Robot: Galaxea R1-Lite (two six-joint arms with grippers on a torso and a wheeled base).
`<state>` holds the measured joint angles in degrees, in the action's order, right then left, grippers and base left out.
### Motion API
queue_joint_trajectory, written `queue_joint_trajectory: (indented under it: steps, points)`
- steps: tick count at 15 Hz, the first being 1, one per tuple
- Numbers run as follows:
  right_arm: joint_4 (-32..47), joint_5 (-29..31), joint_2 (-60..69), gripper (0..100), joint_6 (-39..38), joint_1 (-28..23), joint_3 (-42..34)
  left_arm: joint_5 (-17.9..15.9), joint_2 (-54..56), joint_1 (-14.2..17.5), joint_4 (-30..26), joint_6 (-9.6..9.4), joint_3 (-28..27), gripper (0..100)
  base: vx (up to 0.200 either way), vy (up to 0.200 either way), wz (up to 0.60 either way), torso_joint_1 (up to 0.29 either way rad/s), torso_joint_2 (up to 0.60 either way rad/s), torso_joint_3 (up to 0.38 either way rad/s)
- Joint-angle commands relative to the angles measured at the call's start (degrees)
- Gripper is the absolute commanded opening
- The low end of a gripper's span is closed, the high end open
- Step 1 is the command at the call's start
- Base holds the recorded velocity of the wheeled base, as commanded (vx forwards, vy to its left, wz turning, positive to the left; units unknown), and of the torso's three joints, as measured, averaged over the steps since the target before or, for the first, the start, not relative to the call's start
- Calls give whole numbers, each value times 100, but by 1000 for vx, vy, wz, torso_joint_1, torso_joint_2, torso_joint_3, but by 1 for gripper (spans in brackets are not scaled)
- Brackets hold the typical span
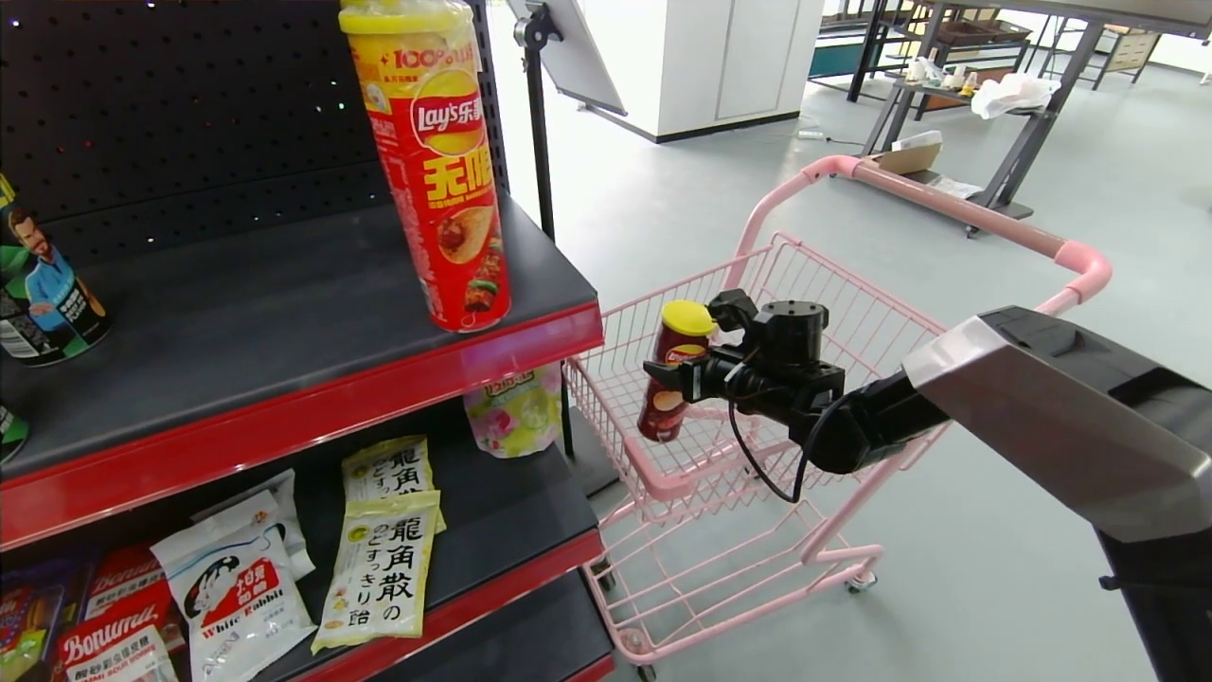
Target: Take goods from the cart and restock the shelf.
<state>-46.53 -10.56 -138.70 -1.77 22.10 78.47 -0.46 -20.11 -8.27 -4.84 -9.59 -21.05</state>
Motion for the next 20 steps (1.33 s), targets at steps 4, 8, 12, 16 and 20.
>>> queue_joint_trajectory:
  steps: [4,8,12,16,20]
  points:
    - [13,-8,-403,0,1,-13,344,99,8,0,1,1,57,100,0,0,0,0,0,0]
    - [-40,1,-210,0,1,-4,151,99,34,-8,1,1,84,100,0,0,0,0,0,0]
    - [13,19,1495,0,19,-57,-1185,81,51,-8,9,-7,40,100,0,0,0,0,0,0]
    - [48,581,3324,0,36,-83,-1835,-24,25,-17,9,-166,75,100,0,0,0,0,0,0]
    - [1568,977,5213,0,98,57,-2881,-253,43,-17,27,-157,66,100,0,0,0,0,0,0]
